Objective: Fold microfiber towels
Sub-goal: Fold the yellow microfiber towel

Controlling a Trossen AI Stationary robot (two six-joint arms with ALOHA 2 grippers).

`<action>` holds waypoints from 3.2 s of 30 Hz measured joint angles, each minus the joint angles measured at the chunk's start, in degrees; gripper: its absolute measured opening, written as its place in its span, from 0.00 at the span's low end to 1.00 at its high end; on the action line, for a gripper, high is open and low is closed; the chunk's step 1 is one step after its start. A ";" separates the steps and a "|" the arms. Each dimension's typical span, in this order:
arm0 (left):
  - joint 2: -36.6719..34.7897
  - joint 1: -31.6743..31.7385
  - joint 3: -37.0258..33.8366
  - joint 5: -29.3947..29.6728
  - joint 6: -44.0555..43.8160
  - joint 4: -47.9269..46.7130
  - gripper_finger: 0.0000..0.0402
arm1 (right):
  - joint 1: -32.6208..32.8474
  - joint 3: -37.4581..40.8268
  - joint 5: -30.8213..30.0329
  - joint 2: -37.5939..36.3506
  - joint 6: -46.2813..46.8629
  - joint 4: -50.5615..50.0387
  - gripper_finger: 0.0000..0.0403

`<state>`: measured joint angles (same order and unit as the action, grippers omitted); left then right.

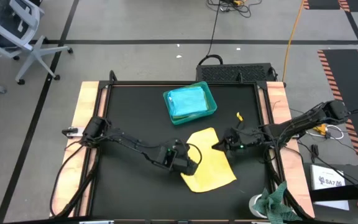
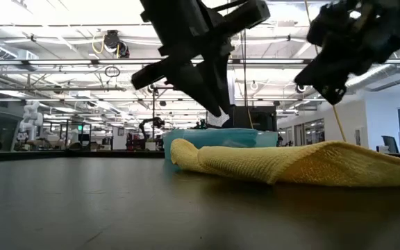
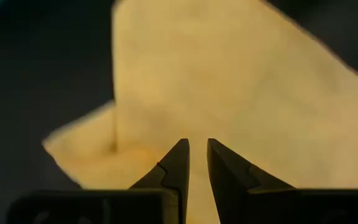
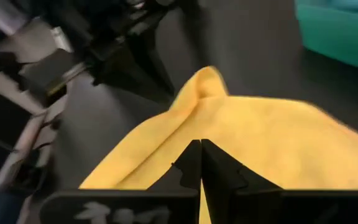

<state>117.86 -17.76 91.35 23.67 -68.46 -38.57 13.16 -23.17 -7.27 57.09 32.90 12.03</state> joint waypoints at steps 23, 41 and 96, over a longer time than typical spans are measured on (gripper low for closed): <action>-8.84 5.35 0.00 1.87 8.02 -15.74 0.14 | -12.36 -14.81 3.02 28.21 -10.20 -16.72 0.00; -8.84 10.18 0.00 1.85 21.59 -14.91 0.14 | -13.56 -14.74 2.93 28.21 -3.45 -19.17 0.00; 3.23 9.05 0.04 -15.86 14.87 -8.40 0.14 | -13.43 -14.70 2.87 28.21 -2.40 -23.50 0.00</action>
<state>121.09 -8.71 91.39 7.80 -53.59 -46.97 -0.27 -37.87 -4.40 85.30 30.49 -11.46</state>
